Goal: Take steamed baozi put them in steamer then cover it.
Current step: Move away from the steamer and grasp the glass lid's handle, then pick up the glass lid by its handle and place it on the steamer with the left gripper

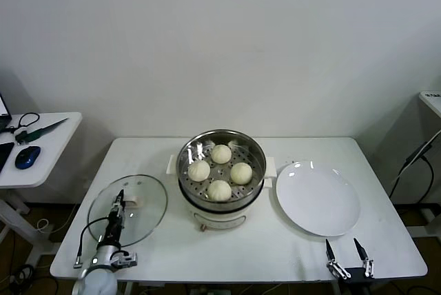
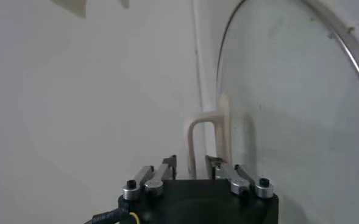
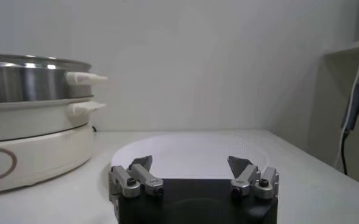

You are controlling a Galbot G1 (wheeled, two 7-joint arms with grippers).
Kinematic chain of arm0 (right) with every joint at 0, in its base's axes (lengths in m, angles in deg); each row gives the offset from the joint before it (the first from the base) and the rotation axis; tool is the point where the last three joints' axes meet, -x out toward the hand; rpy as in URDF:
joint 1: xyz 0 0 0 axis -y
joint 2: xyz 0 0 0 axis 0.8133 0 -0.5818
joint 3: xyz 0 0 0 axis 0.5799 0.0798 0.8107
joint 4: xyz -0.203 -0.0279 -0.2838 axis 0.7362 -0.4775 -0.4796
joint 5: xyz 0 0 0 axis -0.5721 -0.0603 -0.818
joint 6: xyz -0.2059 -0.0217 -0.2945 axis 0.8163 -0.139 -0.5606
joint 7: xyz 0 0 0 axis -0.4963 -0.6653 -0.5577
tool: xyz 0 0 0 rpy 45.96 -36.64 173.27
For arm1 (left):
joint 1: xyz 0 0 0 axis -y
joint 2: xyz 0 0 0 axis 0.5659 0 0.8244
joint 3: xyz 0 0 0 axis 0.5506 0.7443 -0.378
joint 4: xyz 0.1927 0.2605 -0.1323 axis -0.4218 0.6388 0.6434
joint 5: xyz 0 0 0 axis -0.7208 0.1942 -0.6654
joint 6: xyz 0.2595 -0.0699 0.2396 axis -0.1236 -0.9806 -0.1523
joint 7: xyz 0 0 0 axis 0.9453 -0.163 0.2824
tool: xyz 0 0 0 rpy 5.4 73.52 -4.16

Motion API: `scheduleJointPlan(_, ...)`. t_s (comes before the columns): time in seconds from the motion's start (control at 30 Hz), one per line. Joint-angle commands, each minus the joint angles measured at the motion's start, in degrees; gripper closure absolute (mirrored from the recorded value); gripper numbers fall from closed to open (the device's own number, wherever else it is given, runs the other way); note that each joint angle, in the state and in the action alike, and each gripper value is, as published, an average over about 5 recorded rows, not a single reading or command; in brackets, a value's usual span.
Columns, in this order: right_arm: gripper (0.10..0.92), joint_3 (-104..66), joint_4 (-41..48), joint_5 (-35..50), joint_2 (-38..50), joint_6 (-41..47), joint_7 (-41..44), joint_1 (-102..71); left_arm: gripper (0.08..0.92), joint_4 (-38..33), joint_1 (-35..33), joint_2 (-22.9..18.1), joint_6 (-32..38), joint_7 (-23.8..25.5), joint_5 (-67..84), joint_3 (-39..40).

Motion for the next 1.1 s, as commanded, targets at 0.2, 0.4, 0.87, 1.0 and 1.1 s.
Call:
scheduleJointPlan(0.2,0.203,0.1,-0.2,-0.7,-0.8,-0.4,0.1,-0.4,0.82,2.8,1.1,0.3,1.2,-0.6,-0.1,-0.2)
scheduleJointPlan(0.4,0.203,0.1,-0.8,-1.1,-0.8,-0.2,0.1,-0.6,0.847,2.4,1.2,0.5,1.6,-1.3,1.7,-0.4)
scheduleJointPlan(0.87,0.203,-0.2,-2.2,-2.5,-0.4,0.4,-0.8,-0.6,0.847,-27.4,-6.5,8.5,-6.2,15.3,18.4,0.7)
scheduleJointPlan(1.0,0.203,-0.1,-1.9,-3.8,-0.4,0.7,-1.5,-0.3,0.847,-35.0,-8.0,13.2,-11.2,22.0,21.9,-0.1)
scheduleJointPlan(1.1,0.203,0.0,-2.1,-4.3,-0.5,1.7,-2.1,0.0,0.847,-39.4,-7.8,16.8,-14.6,26.1,23.0,-0.6)
